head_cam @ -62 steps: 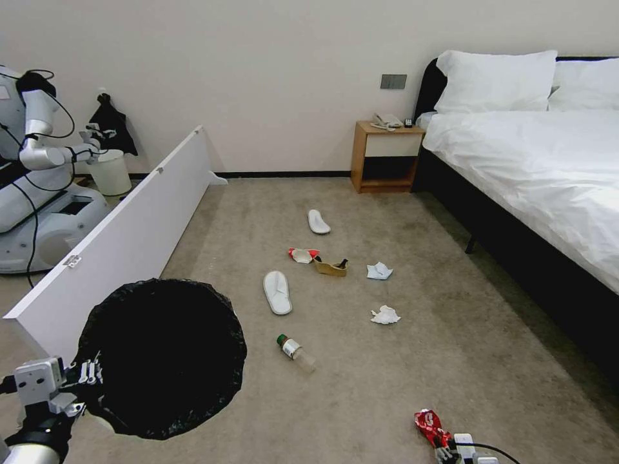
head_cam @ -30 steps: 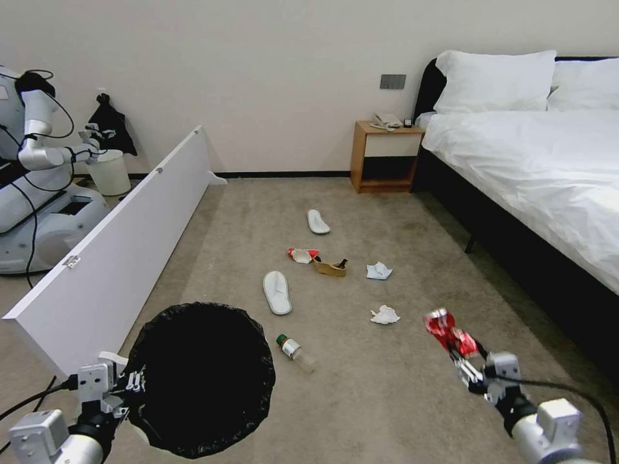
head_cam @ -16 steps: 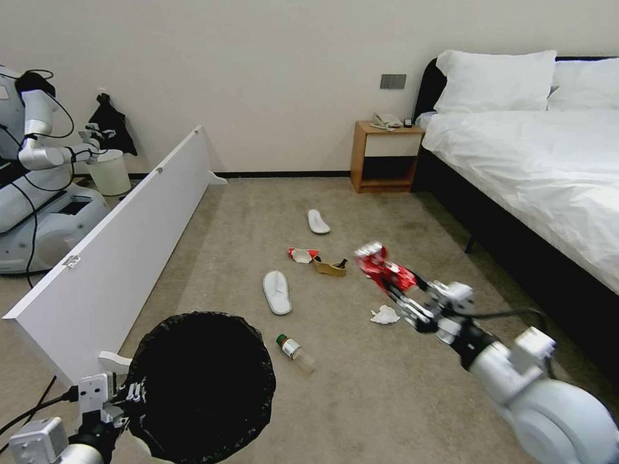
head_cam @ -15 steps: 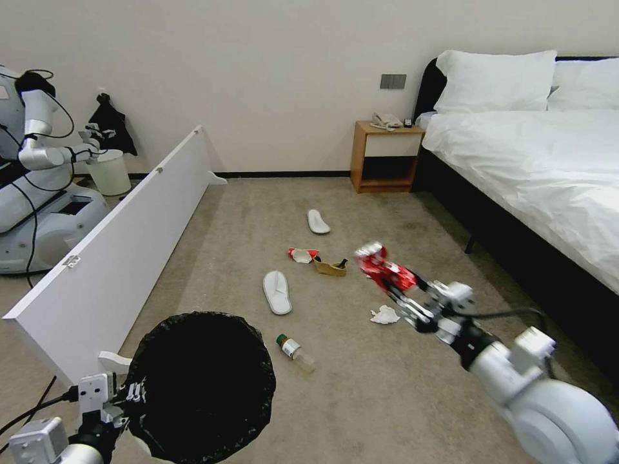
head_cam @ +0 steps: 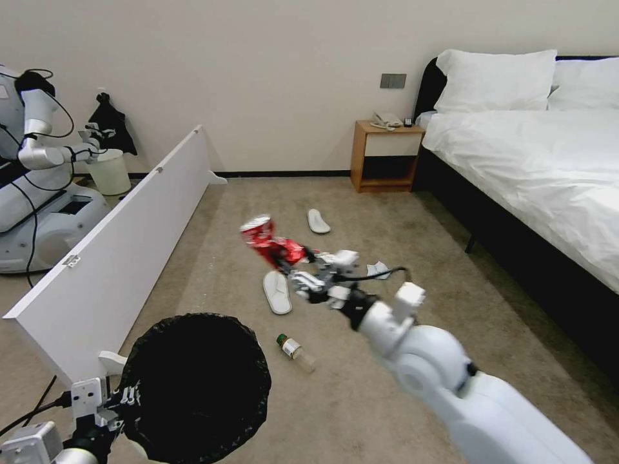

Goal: Pick up the trash bin, then pick up the garbage from the floor and place it into the trash bin.

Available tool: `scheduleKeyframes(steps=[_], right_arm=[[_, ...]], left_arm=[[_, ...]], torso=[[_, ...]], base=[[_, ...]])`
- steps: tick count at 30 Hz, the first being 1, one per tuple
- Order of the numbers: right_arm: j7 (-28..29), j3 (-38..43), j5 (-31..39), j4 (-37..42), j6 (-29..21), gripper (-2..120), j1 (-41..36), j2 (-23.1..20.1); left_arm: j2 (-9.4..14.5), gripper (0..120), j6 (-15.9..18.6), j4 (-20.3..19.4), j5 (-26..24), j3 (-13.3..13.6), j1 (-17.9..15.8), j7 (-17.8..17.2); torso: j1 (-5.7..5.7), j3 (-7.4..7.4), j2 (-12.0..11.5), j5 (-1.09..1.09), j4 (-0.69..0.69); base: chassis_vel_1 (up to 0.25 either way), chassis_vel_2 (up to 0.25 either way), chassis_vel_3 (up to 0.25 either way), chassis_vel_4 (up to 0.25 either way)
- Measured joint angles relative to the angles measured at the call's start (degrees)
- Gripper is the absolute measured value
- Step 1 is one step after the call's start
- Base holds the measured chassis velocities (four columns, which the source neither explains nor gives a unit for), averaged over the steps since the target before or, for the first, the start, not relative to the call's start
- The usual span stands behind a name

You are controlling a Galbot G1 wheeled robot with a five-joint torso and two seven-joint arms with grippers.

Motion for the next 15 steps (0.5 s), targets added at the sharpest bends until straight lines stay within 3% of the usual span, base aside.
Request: scheduleKeyframes(steps=[6,15], right_arm=[[0.62,-6.62,2.52,-1.6,-0.09,48,2.54,2.86],[0.95,-11.55,3.55,-2.17,-0.45,48,2.68,2.28]], left_arm=[[1.09,2,3.07,-0.44,-3.9,-0.42,-1.22,-2.61],[3.0,2,6.0,-1.11,-8.8,-0.95,-1.86,-5.13]], torso=[[0.0,0.0,0.0,-0.01,-0.01],[0.0,0.0,0.0,0.01,0.0]], base=[[0.0,0.0,0.0,0.0],[0.0,0.0,0.0,0.0]])
